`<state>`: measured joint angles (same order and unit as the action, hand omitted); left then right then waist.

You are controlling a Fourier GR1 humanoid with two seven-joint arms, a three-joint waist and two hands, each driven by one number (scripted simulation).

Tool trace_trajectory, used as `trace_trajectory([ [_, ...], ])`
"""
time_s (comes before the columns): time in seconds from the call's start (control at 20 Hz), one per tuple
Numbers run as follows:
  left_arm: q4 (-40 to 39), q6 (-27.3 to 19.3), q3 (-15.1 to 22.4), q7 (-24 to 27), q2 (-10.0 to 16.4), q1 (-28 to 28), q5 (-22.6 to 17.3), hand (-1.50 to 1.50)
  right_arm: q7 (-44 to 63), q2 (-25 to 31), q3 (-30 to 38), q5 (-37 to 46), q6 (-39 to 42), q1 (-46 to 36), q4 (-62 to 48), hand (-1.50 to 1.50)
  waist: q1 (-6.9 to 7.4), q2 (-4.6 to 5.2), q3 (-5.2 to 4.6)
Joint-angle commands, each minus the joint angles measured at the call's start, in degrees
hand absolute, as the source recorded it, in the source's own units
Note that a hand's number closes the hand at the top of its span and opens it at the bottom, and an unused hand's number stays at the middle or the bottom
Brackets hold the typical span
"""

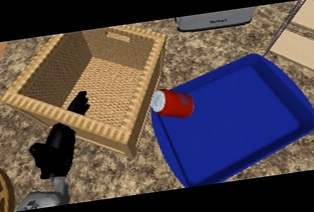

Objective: Pick the lemon from the tray and place it in the tiered shelf

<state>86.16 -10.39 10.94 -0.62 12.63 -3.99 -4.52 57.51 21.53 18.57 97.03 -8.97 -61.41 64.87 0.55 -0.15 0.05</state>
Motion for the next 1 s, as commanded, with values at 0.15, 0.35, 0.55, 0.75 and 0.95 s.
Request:
trace_trajectory([
  [0.15, -1.3, 3.7, -0.1, 0.6, 2.7, -4.0, 1.4, 0.0, -7.8, 5.5, 0.6, -1.9, -7.8, 1.8, -9.2, 1.5, 0.02, 0.48, -0.03],
  [0.35, -4.2, 1.9, 1.1, 0.4, 0.2, -7.6, 3.2, 0.0, -4.0, 6.6, 3.0, -0.4, -15.2, 0.3, -17.0, 1.5, 0.33, 0.88, -0.01],
  [0.55, -1.8, 0.3, 0.6, -1.6, 0.5, -6.8, 3.0, 0.0, -9.5, 5.5, 6.7, -9.1, -27.7, 2.1, -11.5, 1.5, -0.02, 0.81, 0.09],
  [0.75, -3.6, 2.8, 0.3, 0.9, 1.1, -5.5, 2.1, 0.0, -14.3, 5.6, 8.2, -13.4, -34.5, 6.0, -14.6, 1.5, -0.17, 0.67, 0.01],
  [0.95, -4.0, 0.4, 1.0, -0.7, -0.5, -7.5, 3.9, 0.0, -21.7, 10.4, 10.7, -20.2, -35.0, 4.9, -19.4, 1.5, -0.27, 0.67, 0.02],
])
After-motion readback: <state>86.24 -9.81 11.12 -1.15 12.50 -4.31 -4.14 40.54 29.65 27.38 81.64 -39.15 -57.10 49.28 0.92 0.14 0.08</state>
